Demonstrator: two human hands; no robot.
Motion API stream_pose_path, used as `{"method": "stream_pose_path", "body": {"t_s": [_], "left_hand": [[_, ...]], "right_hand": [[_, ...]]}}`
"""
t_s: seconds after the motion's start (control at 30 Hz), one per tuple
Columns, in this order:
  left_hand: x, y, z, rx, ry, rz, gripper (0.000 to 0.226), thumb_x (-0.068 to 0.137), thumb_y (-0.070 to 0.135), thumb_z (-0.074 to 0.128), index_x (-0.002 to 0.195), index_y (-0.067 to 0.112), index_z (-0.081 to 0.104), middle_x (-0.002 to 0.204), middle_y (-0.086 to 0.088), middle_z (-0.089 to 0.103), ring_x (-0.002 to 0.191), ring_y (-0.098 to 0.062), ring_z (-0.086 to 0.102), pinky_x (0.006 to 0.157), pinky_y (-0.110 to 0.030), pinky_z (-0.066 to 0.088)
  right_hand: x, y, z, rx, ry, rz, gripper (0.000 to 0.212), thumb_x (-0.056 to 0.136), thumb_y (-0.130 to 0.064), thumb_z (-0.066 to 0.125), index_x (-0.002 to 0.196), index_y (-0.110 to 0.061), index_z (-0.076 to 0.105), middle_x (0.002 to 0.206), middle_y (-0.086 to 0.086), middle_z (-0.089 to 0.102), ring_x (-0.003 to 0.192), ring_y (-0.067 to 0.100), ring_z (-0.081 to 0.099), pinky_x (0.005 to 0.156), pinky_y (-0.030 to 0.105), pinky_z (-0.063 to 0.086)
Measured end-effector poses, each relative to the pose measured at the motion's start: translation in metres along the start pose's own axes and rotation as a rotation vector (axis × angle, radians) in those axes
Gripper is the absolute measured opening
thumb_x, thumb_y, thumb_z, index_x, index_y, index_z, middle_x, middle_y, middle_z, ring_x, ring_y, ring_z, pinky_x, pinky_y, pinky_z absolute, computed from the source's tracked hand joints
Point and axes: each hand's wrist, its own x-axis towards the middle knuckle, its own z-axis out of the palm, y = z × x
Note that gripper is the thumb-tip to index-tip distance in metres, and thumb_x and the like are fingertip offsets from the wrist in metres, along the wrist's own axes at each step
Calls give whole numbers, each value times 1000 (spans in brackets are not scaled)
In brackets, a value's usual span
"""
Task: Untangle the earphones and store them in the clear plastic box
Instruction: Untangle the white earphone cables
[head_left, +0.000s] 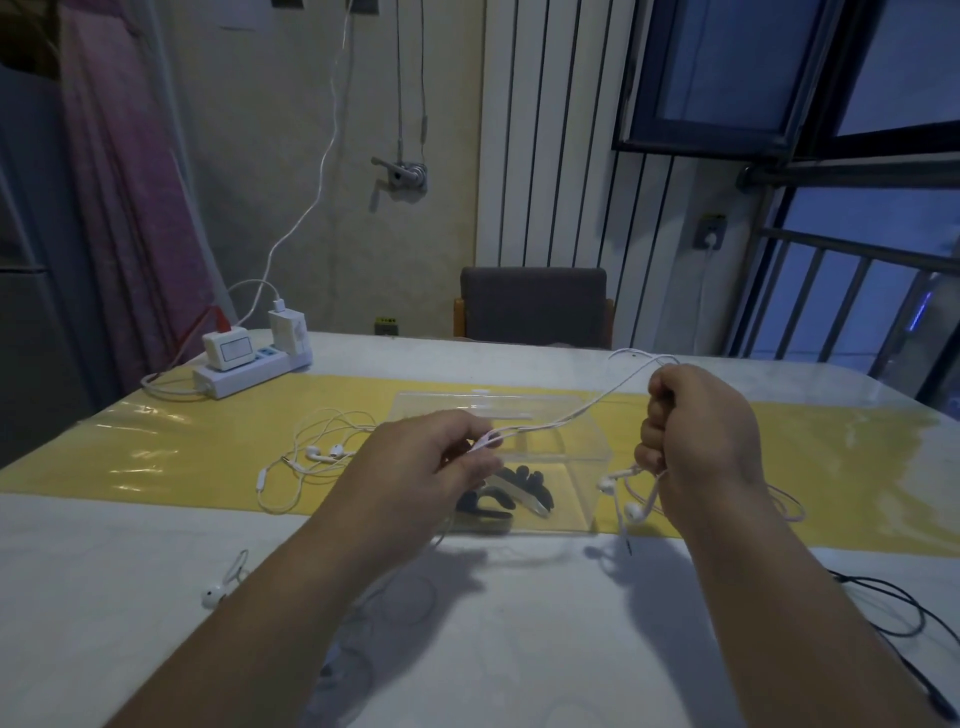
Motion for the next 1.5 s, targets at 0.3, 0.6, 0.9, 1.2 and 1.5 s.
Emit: {"method": "stream_pose_path", "body": {"t_s": [0.3, 0.6, 0.9, 1.2, 1.5], "left_hand": [[0, 2, -2, -86, 155, 49, 13, 74, 25, 81, 81, 35, 77, 73, 9, 59, 67, -8, 55, 60, -24, 42], [2, 10, -11, -770, 120, -160, 14, 62, 14, 74, 75, 13, 78, 52, -9, 57, 47, -22, 52, 47, -28, 47], [5, 6, -11, -775, 258, -225, 20, 61, 25, 75, 77, 13, 78, 62, -13, 60, 48, -19, 48, 44, -27, 44], [4, 7, -9, -829, 288, -239, 28, 62, 25, 75, 83, 7, 74, 64, -7, 63, 40, -14, 37, 38, -21, 33], [3, 8, -9, -835, 272, -229, 25, 60, 22, 75, 81, 7, 73, 64, -12, 64, 33, -7, 35, 36, -13, 26]], "right_hand": [[1, 6, 2, -255, -94, -123, 45, 78, -6, 38, 39, -23, 49, 60, 0, 30, 52, 19, 23, 49, 35, 24], [-17, 5, 13, -221, -372, -21, 25, 97, -10, 47, 73, -7, 57, 53, 3, 39, 44, 15, 36, 48, 28, 42], [-24, 7, 18, -322, -595, 49, 30, 101, -24, 45, 84, -8, 64, 73, 6, 66, 47, 11, 30, 44, 23, 25], [-38, 17, 27, -323, -845, 6, 30, 74, -34, 74, 99, -19, 66, 101, 12, 72, 55, 1, 53, 50, 18, 38], [-50, 24, 39, -243, -885, -41, 11, 82, 1, 72, 78, -9, 67, 62, -7, 68, 58, 2, 62, 60, 14, 47]]}}
